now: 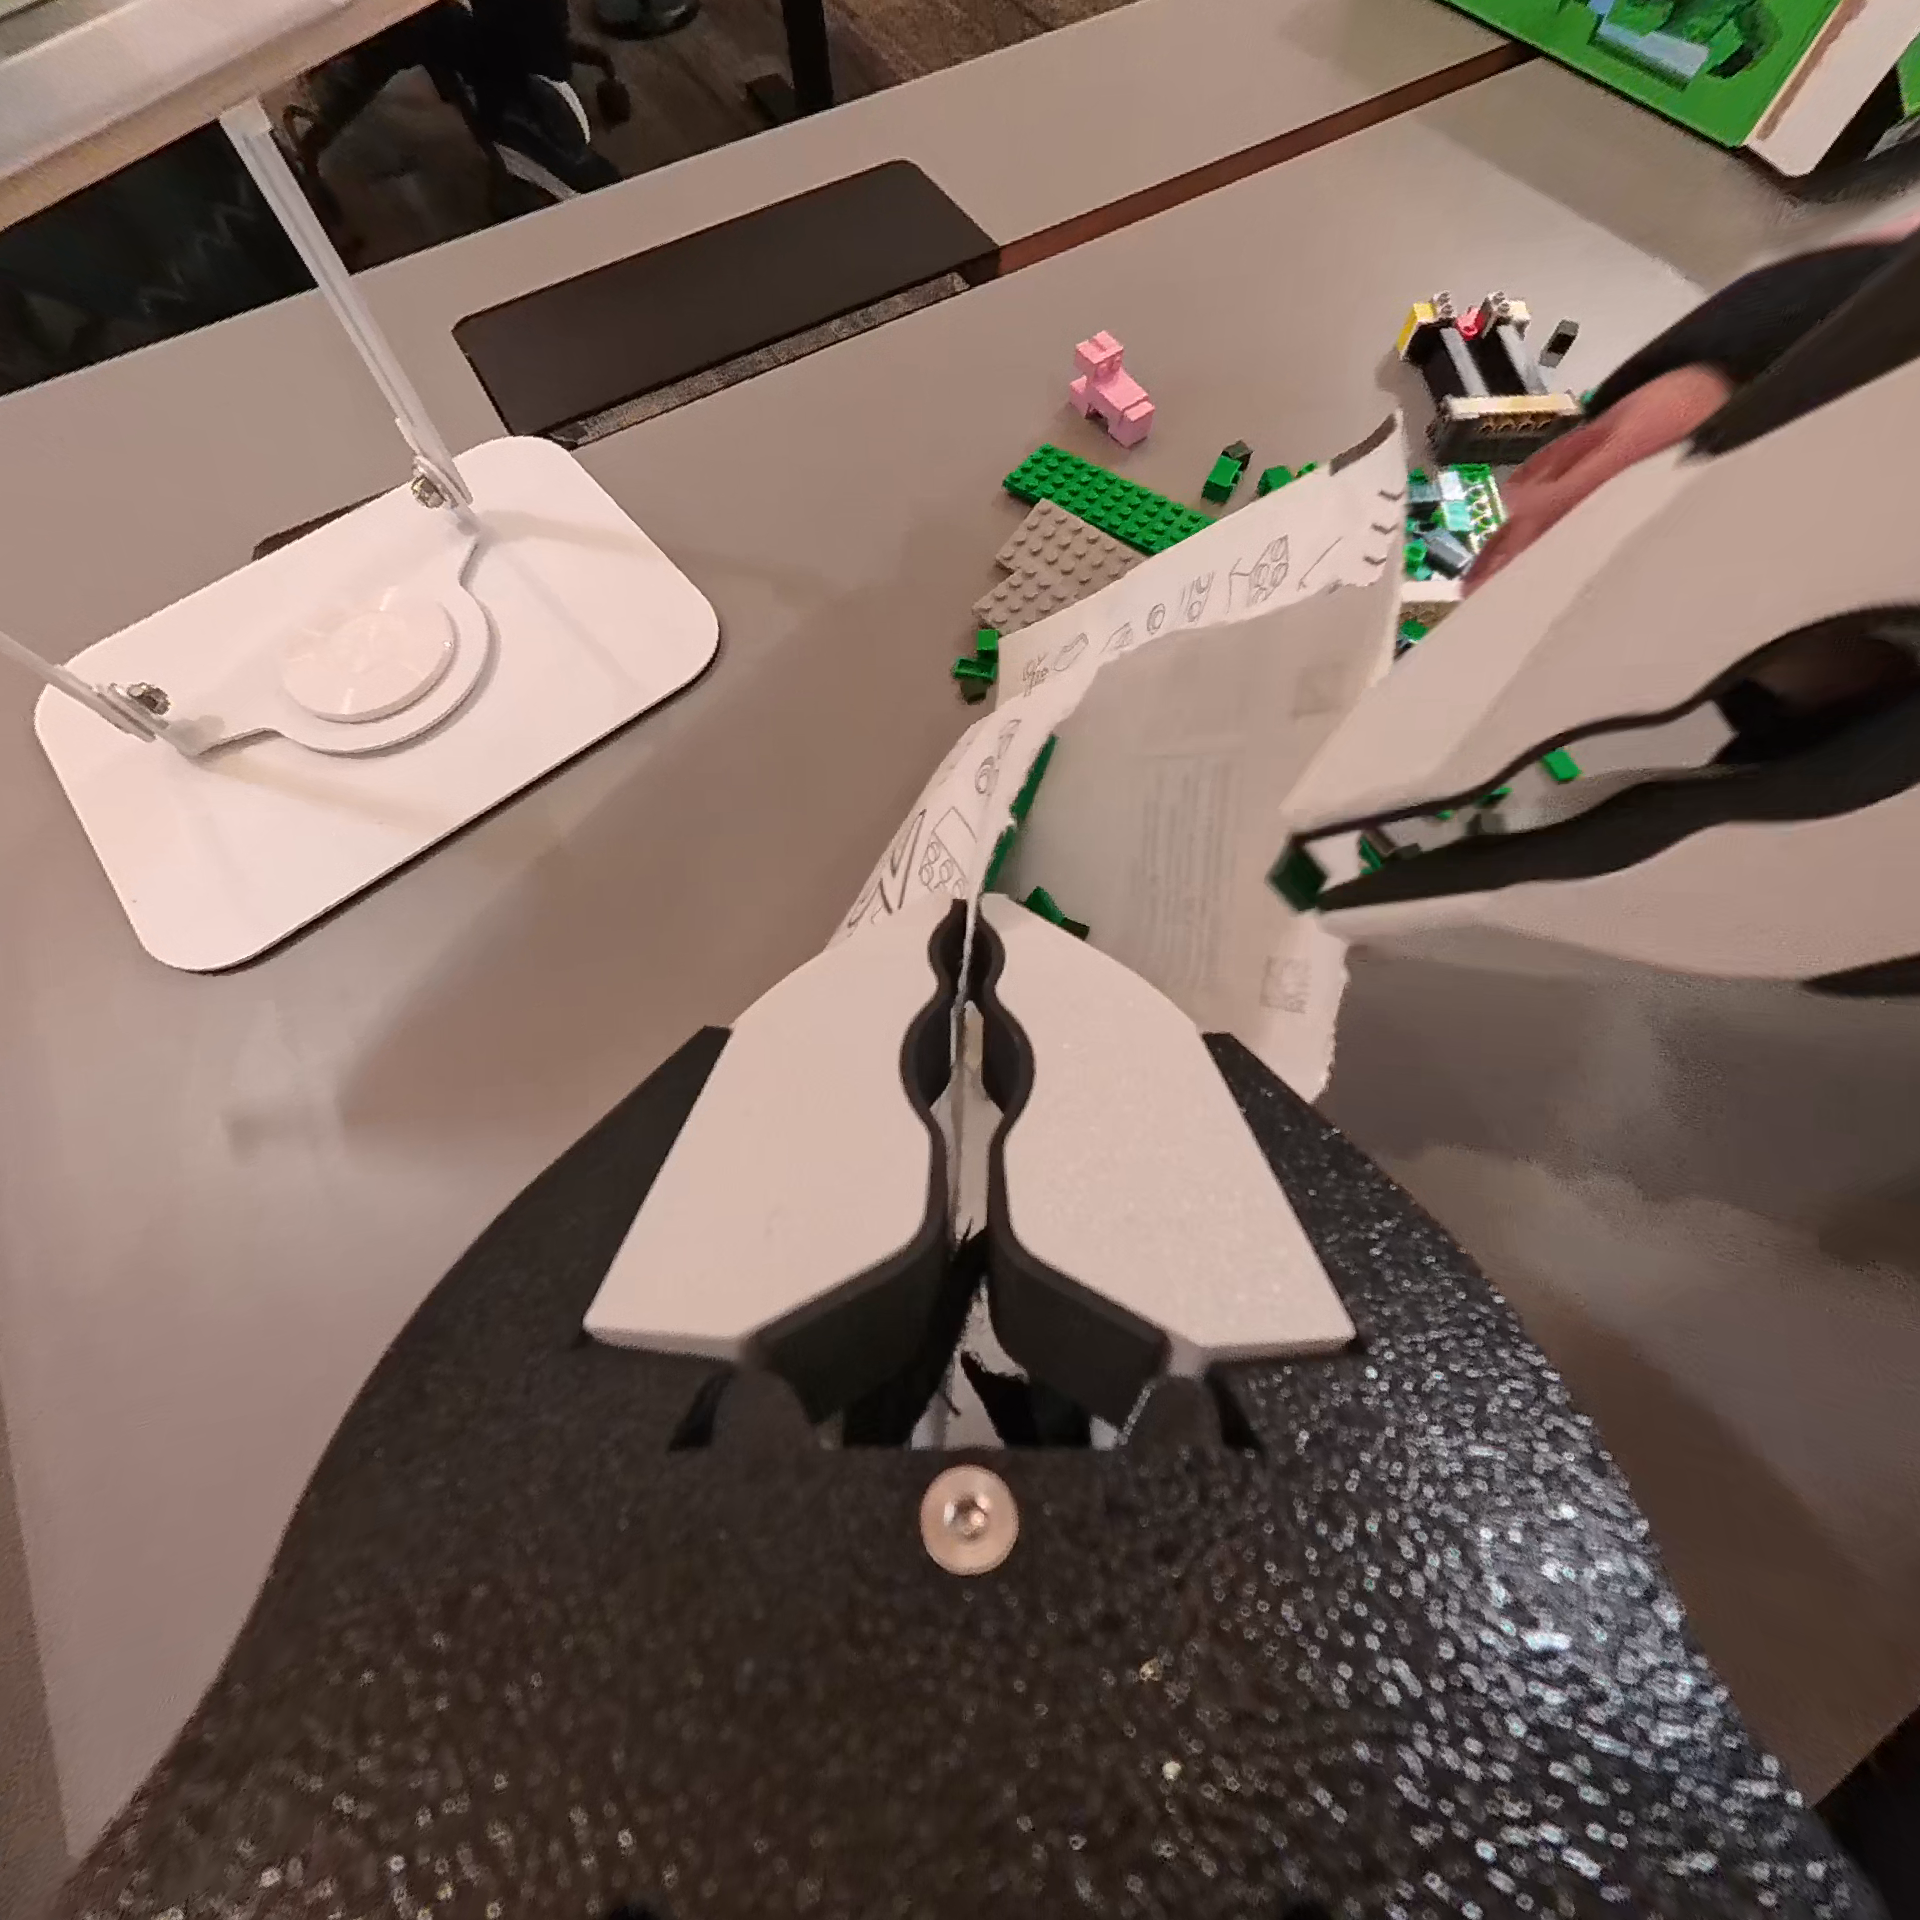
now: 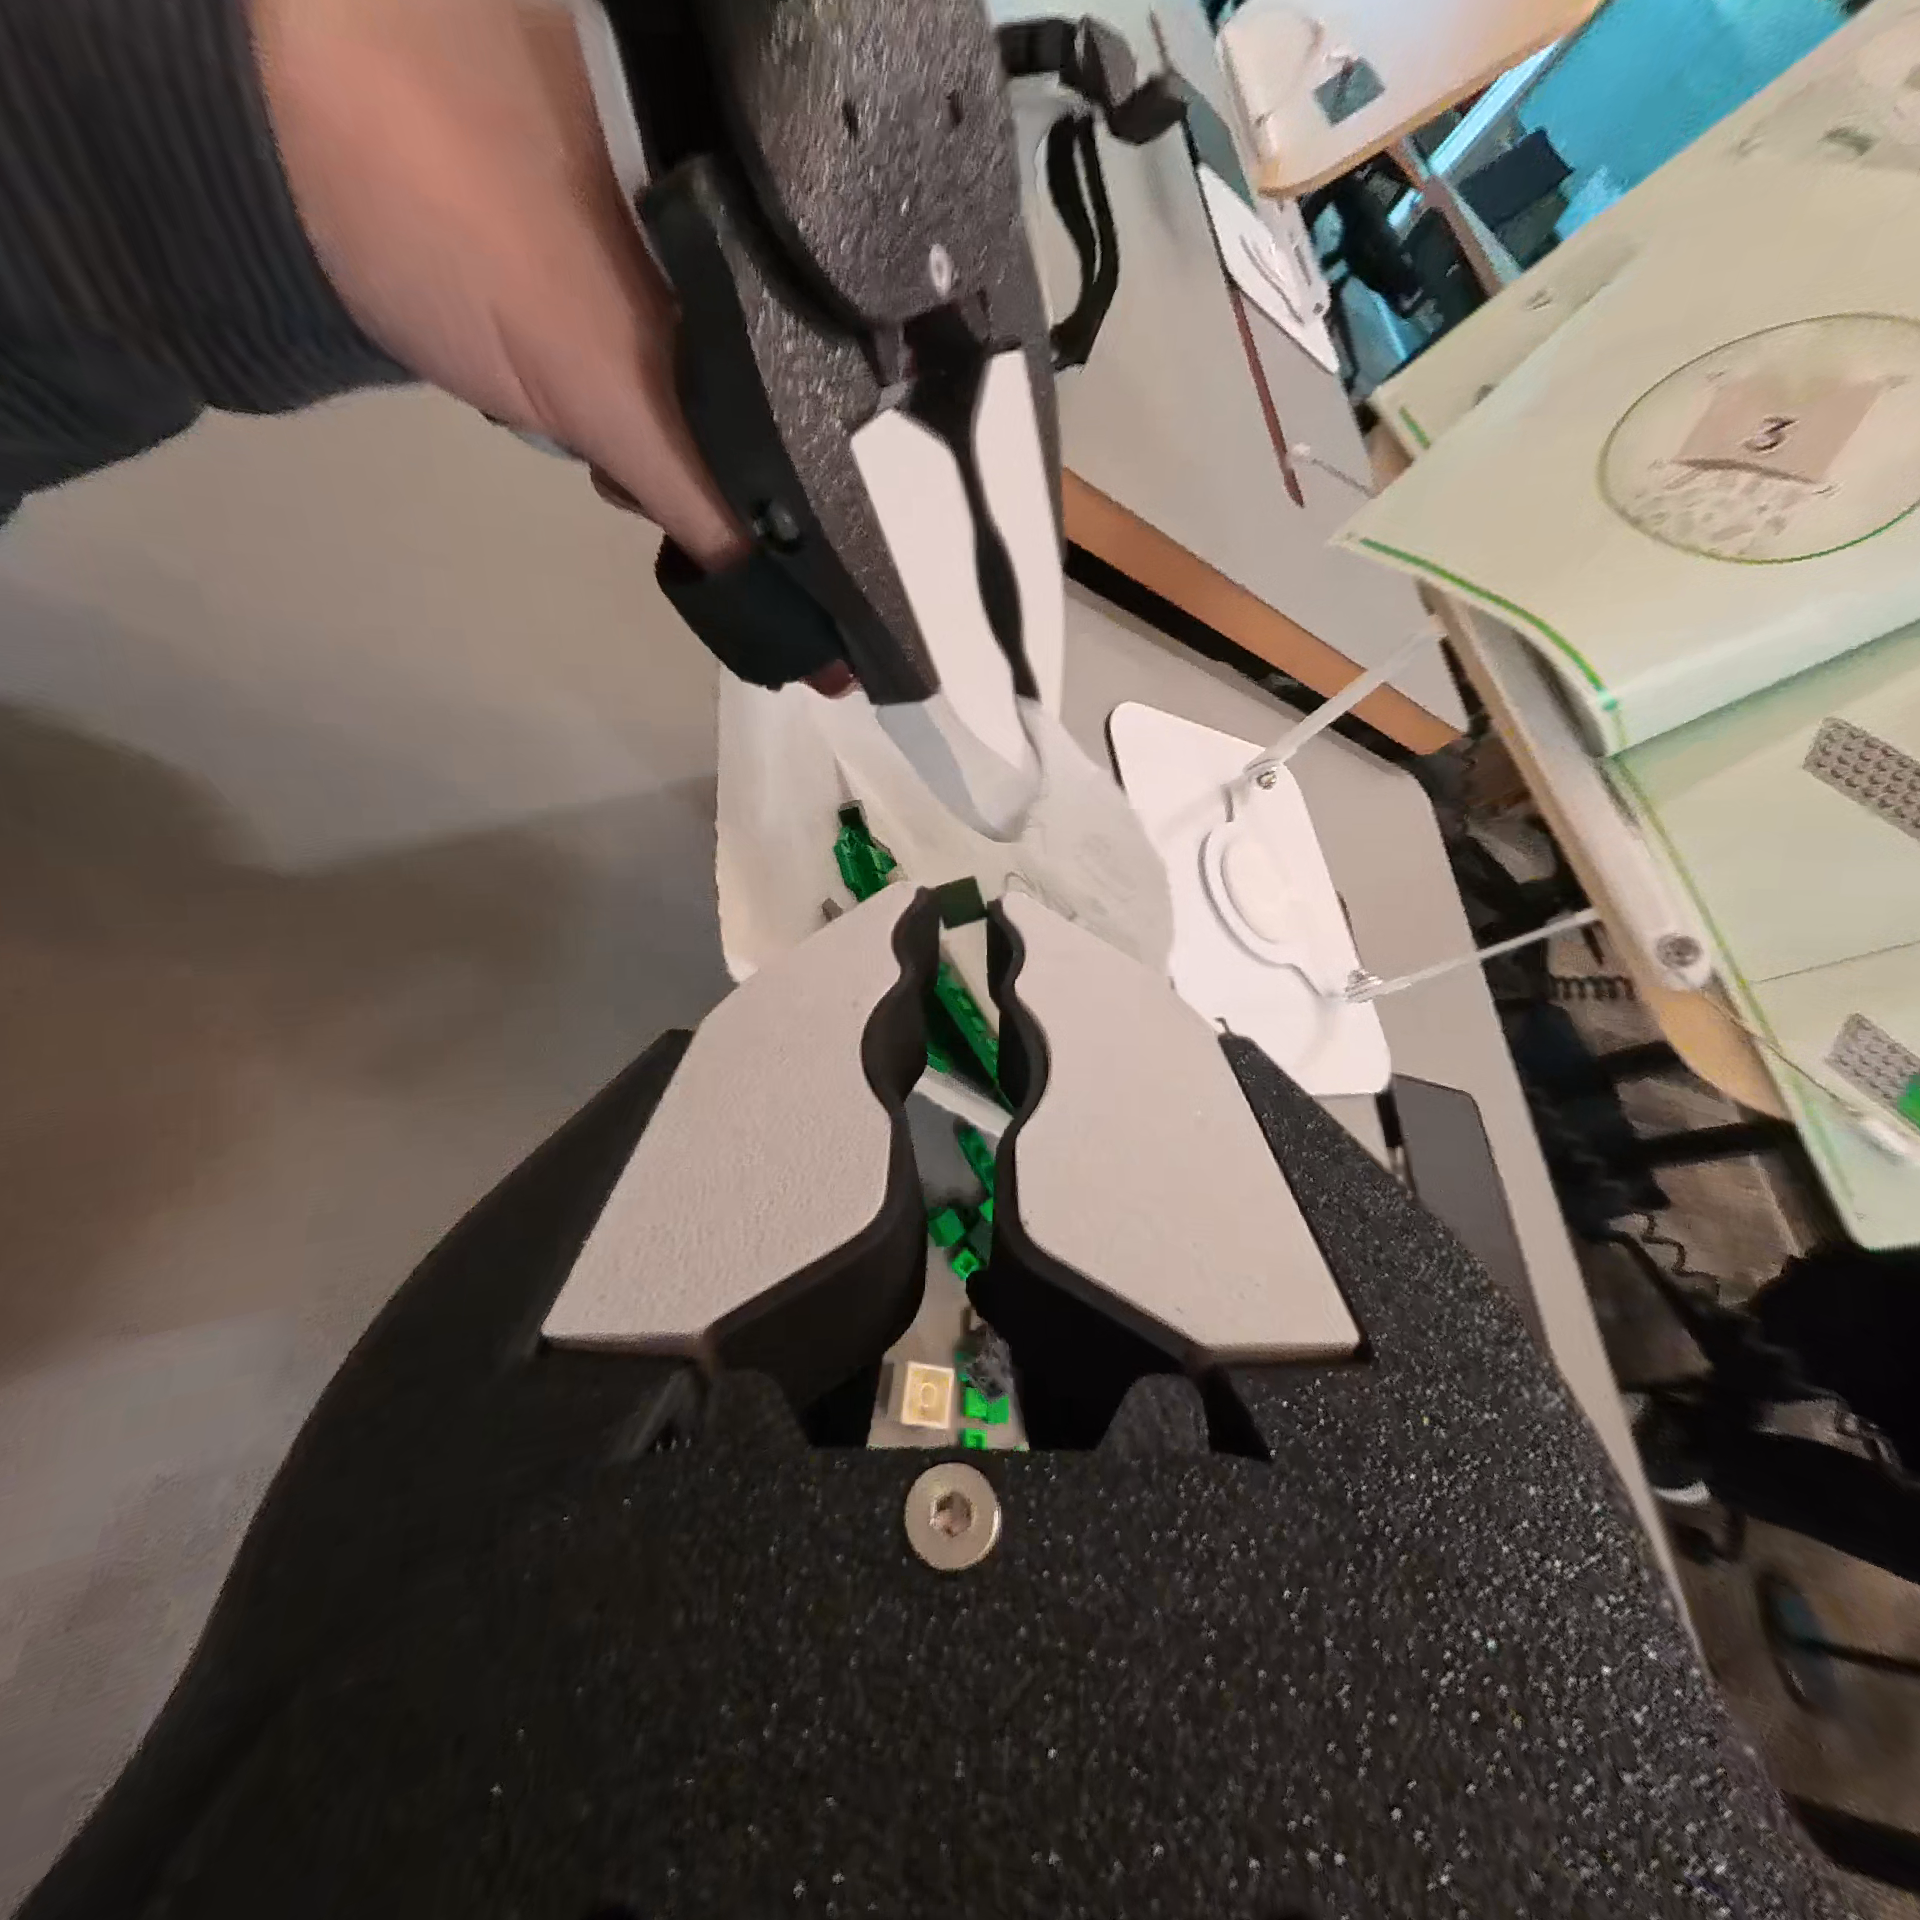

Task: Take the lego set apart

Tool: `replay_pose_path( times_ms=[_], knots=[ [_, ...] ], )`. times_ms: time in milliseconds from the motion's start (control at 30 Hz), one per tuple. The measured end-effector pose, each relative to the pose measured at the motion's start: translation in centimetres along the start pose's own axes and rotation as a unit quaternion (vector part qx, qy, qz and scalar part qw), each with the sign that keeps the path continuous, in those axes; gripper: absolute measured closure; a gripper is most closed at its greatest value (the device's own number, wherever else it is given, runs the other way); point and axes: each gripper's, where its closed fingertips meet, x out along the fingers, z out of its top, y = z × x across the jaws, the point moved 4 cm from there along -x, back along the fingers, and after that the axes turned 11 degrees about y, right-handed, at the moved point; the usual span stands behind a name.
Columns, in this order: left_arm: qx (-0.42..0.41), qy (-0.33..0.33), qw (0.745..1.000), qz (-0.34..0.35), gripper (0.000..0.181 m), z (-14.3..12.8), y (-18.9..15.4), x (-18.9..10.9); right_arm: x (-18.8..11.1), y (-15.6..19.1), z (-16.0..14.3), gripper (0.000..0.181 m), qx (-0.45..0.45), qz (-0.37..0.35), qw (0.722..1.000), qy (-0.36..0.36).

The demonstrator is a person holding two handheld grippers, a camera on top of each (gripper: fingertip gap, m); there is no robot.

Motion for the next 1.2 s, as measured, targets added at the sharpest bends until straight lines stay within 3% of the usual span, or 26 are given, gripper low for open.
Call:
replay_pose_path(
  times_ms=[200, 400, 533, 667, 800, 933, 1100, 1200],
  knots=[
    [0.001, -0.003, 1.000, -0.002, 0.181, 0.0, 0.0, -0.1, 0.5, 0.8, -0.2, 0.167, 0.010, 0.035, 0.999, -0.004],
    [-0.002, 0.000, 1.000, -0.003, 0.181, -0.1, 0.2, 0.0, -2.7, -1.4, -1.5, 0.167, 0.030, -0.011, 0.999, 0.011],
    [-0.009, -0.005, 1.000, 0.000, 0.181, -0.2, 0.6, -0.3, -5.2, -2.9, -6.3, 0.167, 0.130, -0.021, 0.990, 0.045],
    [-0.014, -0.006, 1.000, 0.000, 0.181, -0.3, 0.8, -0.4, -5.3, -0.7, -12.3, 0.167, 0.222, 0.026, 0.973, 0.053],
    [-0.012, -0.005, 1.000, 0.001, 0.181, -0.3, 0.8, -0.3, -5.3, 1.4, -15.8, 0.167, 0.278, 0.069, 0.958, 0.014],
    [-0.009, 0.000, 1.000, 0.000, 0.181, -0.2, 0.5, 0.1, -4.2, 2.1, -15.9, 0.167, 0.307, 0.109, 0.945, 0.004],
    [0.003, 0.006, 1.000, -0.003, 0.181, -0.1, -0.1, 0.5, -0.8, 3.1, -15.6, 0.167, 0.256, 0.097, 0.957, 0.098],
    [0.004, 0.003, 1.000, -0.007, 0.181, 0.0, -0.2, 0.3, 0.6, 3.3, -14.1, 0.167, 0.226, 0.117, 0.962, 0.100]
  ],
)
